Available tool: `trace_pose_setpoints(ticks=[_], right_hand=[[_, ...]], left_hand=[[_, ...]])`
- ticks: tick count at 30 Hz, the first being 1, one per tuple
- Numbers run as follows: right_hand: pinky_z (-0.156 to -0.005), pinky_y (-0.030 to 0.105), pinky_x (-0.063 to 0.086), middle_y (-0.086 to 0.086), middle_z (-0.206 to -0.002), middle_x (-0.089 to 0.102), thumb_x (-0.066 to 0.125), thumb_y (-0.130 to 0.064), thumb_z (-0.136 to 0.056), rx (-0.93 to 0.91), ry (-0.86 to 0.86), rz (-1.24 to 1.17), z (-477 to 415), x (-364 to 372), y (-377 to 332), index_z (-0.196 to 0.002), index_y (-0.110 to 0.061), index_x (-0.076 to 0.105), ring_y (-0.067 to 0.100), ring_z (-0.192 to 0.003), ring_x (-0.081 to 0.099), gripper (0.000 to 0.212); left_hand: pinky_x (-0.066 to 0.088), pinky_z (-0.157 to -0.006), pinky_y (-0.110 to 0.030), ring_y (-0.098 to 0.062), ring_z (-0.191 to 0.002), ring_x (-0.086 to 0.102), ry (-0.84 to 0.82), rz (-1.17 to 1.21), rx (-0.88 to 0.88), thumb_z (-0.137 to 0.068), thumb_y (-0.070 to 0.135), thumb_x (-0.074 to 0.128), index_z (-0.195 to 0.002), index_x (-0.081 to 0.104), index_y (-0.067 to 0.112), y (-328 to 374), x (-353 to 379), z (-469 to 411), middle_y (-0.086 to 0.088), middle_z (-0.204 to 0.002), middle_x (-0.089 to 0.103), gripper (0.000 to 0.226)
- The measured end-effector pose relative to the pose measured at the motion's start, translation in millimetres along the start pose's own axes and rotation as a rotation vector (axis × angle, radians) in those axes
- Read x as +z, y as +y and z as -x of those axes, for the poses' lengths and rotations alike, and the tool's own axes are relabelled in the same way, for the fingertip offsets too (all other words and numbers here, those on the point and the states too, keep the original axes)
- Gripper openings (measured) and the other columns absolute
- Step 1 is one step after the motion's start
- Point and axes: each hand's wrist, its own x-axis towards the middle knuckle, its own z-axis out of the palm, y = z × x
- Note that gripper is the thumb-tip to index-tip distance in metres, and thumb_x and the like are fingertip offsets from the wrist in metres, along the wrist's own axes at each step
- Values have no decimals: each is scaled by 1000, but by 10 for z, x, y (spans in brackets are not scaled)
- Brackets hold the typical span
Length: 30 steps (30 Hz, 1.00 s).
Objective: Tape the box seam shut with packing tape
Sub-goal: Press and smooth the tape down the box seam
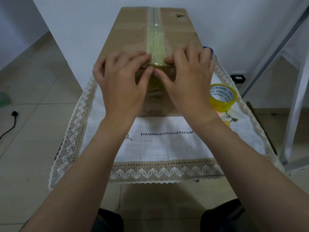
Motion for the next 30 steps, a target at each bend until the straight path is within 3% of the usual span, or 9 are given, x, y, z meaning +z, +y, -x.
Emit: trace_pose_setpoints(ticks=[7,19,30], right_hand=[[-85,42,40,5,-111,61,74,-67,-77,-56,-58,57,37,8,47,-104,-20,62,33,-101,53,55],[-99,46,37,10,-126,61,70,-69,-76,-91,-39,14,181,89,109,-122,-18,62,36,-114,55,70],[-113,52,33,11,-134,57,87,-65,-55,-115,-52,54,234,115,139,-132,-18,54,28,-121,33,96]], left_hand=[[31,-107,-47,-25,-123,62,-1,-44,181,-98,42,68,-134,72,32,-267,66,24,14,-135,71,38],[22,-121,-50,-22,-136,49,-59,-97,222,-88,44,77,-148,59,30,-358,92,126,11,-148,60,64],[18,-125,-61,-20,-148,31,-125,-190,258,-71,53,86,-158,46,27,-415,88,190,2,-159,50,100]])
